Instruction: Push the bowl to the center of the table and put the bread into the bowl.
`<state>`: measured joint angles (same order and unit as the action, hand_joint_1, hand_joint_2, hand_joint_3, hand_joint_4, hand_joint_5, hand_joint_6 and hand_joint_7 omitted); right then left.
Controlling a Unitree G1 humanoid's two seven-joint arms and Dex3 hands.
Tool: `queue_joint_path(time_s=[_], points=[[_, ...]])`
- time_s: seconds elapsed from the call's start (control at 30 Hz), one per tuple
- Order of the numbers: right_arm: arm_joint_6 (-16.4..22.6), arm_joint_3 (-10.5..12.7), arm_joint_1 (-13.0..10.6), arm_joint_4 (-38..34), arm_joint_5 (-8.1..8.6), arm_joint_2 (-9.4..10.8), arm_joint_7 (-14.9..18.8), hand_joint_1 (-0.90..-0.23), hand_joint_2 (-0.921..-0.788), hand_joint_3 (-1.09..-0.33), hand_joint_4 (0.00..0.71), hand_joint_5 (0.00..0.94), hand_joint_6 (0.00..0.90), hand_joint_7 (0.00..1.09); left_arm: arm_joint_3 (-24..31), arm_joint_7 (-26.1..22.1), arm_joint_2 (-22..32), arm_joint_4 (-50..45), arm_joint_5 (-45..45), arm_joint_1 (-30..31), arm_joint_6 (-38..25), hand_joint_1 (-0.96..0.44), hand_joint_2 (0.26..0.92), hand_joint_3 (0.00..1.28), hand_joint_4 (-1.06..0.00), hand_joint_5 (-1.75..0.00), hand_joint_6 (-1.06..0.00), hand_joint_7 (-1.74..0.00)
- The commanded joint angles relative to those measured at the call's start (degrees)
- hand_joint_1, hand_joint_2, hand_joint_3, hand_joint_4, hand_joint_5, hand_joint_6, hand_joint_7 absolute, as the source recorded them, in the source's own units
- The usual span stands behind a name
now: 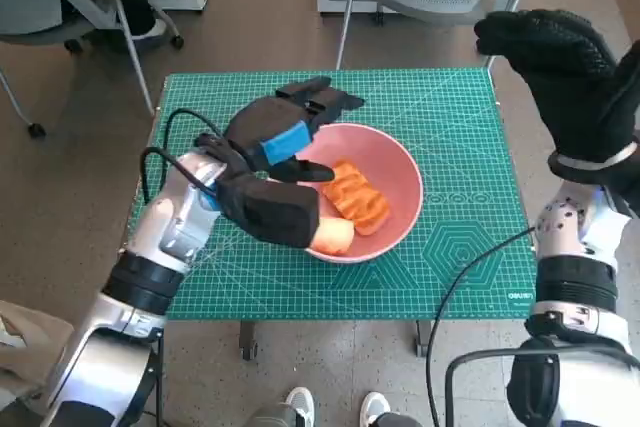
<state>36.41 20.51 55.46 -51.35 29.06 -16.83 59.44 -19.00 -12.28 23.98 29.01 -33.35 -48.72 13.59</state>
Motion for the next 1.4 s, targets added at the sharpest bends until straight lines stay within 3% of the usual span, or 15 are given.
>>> queue_joint_path(time_s=[0.03, 0.17, 0.27, 0.57, 1.0, 1.4], points=[[-0.84, -0.51, -0.33, 1.12, -0.27, 0.71, -0.85, -0.686, -0.921, -0.814, 0.289, 0.004, 0.335, 0.02, 4.51, 1.19, 1.56, -1.15, 5.25, 1.35, 3.75, -0.76, 0.921, 0.32, -0.15, 0.00, -0.04, -0.49], [-0.78, -0.92, -0.48, 2.14, -0.47, 0.90, -1.71, -0.679, -0.921, -0.810, 0.291, 0.004, 0.335, 0.02, 10.37, 0.64, 1.23, -0.03, 14.10, 2.32, 8.82, -0.73, 0.921, 0.37, -0.14, 0.00, -0.08, -0.39], [-0.43, -1.28, -0.49, 2.75, -0.85, 1.14, -2.54, -0.673, -0.921, -0.806, 0.295, 0.005, 0.337, 0.02, 16.85, -3.22, -1.86, 1.03, 27.32, 3.53, 11.34, -0.72, 0.921, 0.42, -0.12, 0.00, -0.08, -0.34], [0.50, -2.58, -0.51, 3.68, -2.66, 2.45, -6.54, -0.692, -0.921, -0.790, 0.294, 0.002, 0.340, 0.02, 25.36, -9.67, -4.66, -6.94, 46.79, 7.57, 7.44, -0.71, 0.921, 0.52, -0.07, 0.00, -0.04, -0.29], [0.85, -6.11, -0.78, 6.78, -7.48, 4.33, -14.74, -0.706, -0.921, -0.769, 0.250, 0.000, 0.299, 0.00, 29.24, -10.57, -2.98, -14.26, 49.51, 12.30, 4.32, -0.72, 0.921, 0.61, -0.03, 0.00, 0.00, -0.28], [0.79, -7.73, -0.21, 7.89, -8.47, 4.66, -16.25, -0.715, -0.921, -0.776, 0.242, 0.000, 0.286, 0.00, 31.45, -10.58, -3.31, -18.76, 52.89, 13.11, -0.33, -0.73, 0.921, 0.59, -0.03, 0.00, 0.00, -0.26]])
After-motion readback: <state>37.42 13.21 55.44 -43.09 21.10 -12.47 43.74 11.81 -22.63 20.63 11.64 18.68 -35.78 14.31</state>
